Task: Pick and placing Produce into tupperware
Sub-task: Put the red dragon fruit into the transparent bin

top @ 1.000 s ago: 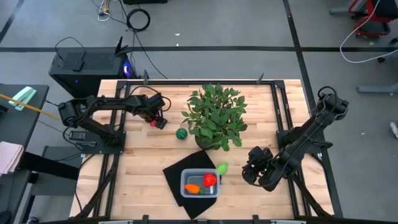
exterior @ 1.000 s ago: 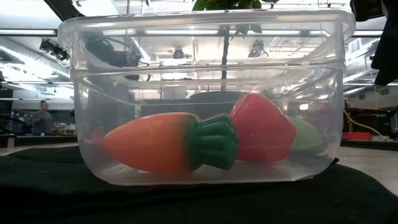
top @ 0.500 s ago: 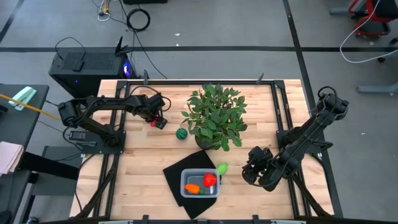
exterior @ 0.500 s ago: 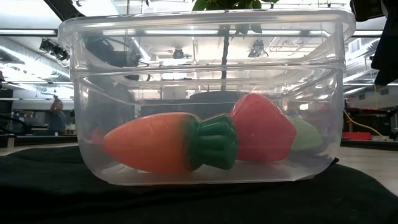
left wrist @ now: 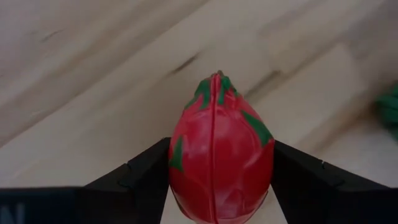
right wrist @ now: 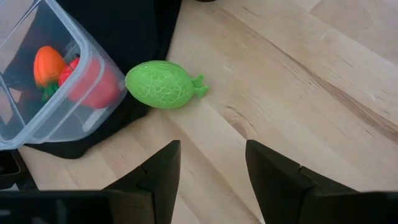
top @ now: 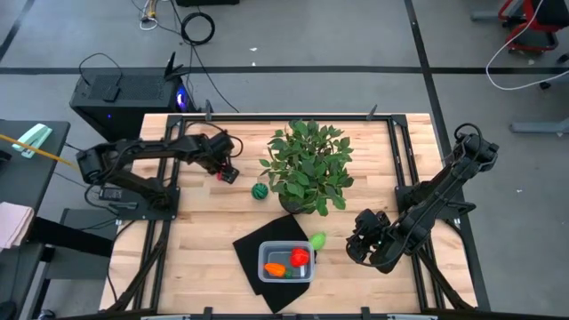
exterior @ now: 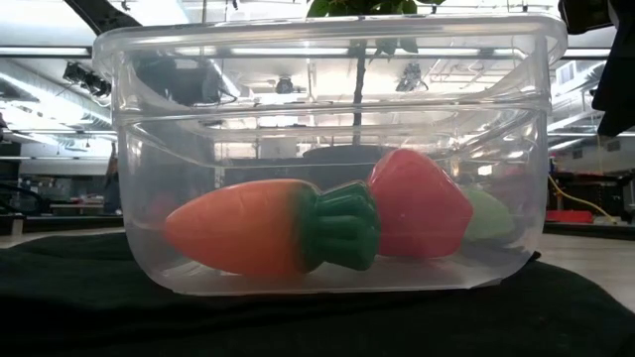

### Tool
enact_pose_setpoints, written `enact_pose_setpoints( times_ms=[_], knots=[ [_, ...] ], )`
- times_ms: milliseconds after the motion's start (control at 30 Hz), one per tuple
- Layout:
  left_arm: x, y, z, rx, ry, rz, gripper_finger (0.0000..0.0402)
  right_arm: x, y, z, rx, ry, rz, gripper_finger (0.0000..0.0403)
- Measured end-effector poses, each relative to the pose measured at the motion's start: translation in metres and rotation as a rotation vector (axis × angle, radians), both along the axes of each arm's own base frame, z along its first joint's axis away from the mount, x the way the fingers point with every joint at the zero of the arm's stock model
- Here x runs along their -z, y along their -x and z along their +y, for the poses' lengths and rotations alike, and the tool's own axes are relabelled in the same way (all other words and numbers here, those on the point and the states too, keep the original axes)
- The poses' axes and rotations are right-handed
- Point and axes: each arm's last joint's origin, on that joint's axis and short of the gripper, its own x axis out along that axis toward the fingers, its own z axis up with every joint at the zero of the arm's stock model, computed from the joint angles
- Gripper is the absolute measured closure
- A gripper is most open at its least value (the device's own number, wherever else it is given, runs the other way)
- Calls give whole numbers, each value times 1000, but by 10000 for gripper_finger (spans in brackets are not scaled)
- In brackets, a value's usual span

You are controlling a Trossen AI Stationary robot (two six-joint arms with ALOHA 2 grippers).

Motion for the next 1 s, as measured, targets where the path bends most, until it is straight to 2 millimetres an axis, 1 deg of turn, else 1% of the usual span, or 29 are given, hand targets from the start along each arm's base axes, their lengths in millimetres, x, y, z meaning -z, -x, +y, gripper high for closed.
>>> enact_pose_setpoints(
  times_ms=[233, 433, 567, 667, 767, 900, 1000],
  knots=[
    [-25, 5, -8, 31, 72, -179, 165, 0, 0, 0, 0, 3, 2, 216],
    [-53, 10, -21, 65, 172, -396, 152, 0, 0, 0, 1, 5, 1, 216],
    [-73, 7, -35, 114, 210, -561, 155, 0, 0, 0, 1, 5, 1, 216],
    [-89, 1, -48, 163, 248, -689, 163, 0, 0, 0, 3, 4, 1, 216],
    [-102, -4, -62, 215, 279, -800, 162, 0, 0, 0, 5, 2, 0, 216],
    [-114, -11, -81, 301, 336, -901, 153, 0, 0, 0, 10, -2, -2, 216],
    [-120, -15, -96, 356, 385, -947, 155, 0, 0, 0, 10, -3, -3, 216]
  ],
)
